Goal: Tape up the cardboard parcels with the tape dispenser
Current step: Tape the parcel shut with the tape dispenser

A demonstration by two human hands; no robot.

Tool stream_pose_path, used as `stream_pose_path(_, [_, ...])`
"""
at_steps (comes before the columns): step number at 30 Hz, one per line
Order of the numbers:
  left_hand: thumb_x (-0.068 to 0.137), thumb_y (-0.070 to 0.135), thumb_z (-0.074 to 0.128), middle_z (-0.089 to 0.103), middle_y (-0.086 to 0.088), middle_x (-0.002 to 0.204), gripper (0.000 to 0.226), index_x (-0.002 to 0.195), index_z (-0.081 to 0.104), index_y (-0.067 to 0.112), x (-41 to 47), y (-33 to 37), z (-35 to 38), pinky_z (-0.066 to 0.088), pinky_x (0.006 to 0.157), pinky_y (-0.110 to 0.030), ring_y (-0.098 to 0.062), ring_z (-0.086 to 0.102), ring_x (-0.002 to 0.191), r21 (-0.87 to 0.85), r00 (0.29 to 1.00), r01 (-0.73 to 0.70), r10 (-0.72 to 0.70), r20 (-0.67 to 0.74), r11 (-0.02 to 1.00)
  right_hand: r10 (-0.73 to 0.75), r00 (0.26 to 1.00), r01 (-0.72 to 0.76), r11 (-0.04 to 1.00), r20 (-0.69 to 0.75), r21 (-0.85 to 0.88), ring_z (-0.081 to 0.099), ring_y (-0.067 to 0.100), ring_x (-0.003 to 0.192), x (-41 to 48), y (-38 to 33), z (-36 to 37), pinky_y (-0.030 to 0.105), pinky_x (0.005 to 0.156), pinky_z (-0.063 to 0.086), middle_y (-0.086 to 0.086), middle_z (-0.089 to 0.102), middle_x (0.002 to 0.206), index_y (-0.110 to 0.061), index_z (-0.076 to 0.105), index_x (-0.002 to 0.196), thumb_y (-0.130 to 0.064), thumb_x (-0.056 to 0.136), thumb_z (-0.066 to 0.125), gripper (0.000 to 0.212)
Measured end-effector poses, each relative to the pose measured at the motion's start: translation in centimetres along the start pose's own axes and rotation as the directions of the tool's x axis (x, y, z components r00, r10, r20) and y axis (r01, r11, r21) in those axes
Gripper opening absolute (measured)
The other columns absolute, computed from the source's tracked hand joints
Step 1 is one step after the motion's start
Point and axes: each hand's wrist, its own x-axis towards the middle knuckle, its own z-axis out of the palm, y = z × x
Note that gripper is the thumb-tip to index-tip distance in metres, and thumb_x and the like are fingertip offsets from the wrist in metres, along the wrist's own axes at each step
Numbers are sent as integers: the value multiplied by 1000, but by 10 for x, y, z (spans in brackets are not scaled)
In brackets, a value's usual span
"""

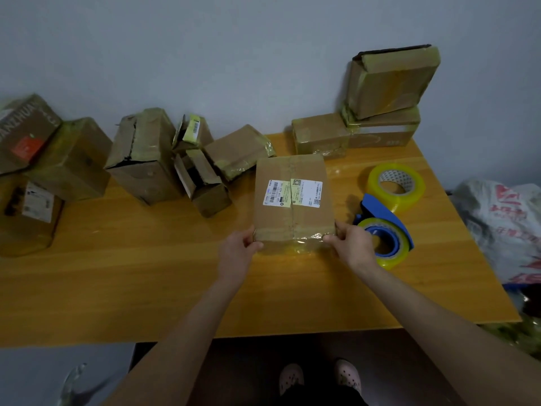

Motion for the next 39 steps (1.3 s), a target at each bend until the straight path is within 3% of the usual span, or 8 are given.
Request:
stream_pose_path(4, [81, 18, 74, 47, 7, 74, 24, 101, 67, 8, 4, -3, 3, 42, 71, -22, -15, 53, 77, 209, 992, -127, 124, 25, 970, -72, 997, 71, 993, -10, -92, 65, 24, 84, 3, 3, 3, 34, 79, 53, 9, 70, 86, -28, 35, 148, -28, 88, 69, 69])
stream_pose_path(8, [80, 24, 74, 40, 14, 77, 23, 95, 58, 17, 4, -3, 7, 34, 63, -16, -10, 48, 76, 246, 989, -141, 146, 0, 959, -194, 981, 175, 874, 4, -454, 65, 24, 86, 8, 4, -2, 34, 66, 51, 5, 70, 93, -32, 40, 145, -42, 86, 68, 66])
stream_pose_path(16, [69, 61, 70, 27, -10, 151, 107, 148, 14, 14, 11, 17, 27, 47, 93, -42, -29, 49, 123, 343, 992, -67, 27, 120, 937, -112, 993, 115, 774, 44, -623, 50, 35, 118, 11, -31, 17, 41, 76, 52, 15, 28, 146, -28, 29, 138, -81, 64, 60, 97])
stream_pose_path(21, [77, 65, 56, 48, -14, 128, 105, 152, 4, 14, 18, 12, 32, 47, 80, -33, -26, 57, 104, 527, 992, -98, 44, 115, 844, -160, 986, 151, 787, 39, -599, 64, 33, 86, 13, -31, 24, 34, 57, 44, 12, 45, 129, -32, 30, 135, -73, 71, 62, 83])
stream_pose_path(28, [94, 39, 49, 65, -10, 105, 76, 152, 2, 25, 16, -14, 6, 52, 72, -26, -15, 60, 79, 400, 961, -229, 141, 238, 887, -225, 955, 279, 904, 194, -325, 64, 24, 100, 18, 5, -10, 37, 88, 53, 6, 66, 122, -35, 35, 147, -26, 91, 64, 63])
stream_pose_path(32, [96, 45, 43, 64, -4, 91, 72, 154, 8, 20, 11, -11, 2, 51, 64, -27, -15, 59, 71, 385, 976, -155, 81, 202, 910, -168, 967, 241, 851, 194, -466, 66, 21, 86, 16, -9, -12, 37, 70, 56, 3, 69, 109, -36, 31, 145, -57, 82, 63, 74])
stream_pose_path(35, [85, 68, 39, 57, -10, 124, 92, 153, 5, 15, 7, 4, 20, 52, 75, -35, -25, 63, 97, 486, 992, -27, -36, 120, 874, -104, 991, 133, 763, 83, -633, 65, 23, 75, 11, -26, 7, 30, 55, 49, 3, 67, 91, -30, 28, 130, -83, 68, 52, 85])
stream_pose_path(39, [80, 68, 46, 55, -10, 124, 86, 140, 26, 10, 11, 13, 30, 47, 68, -31, -27, 62, 99, 543, 990, 22, -93, 103, 840, -181, 980, 193, 763, 84, -617, 63, 24, 72, 13, -22, 8, 32, 55, 47, 3, 68, 91, -28, 32, 128, -70, 81, 52, 66])
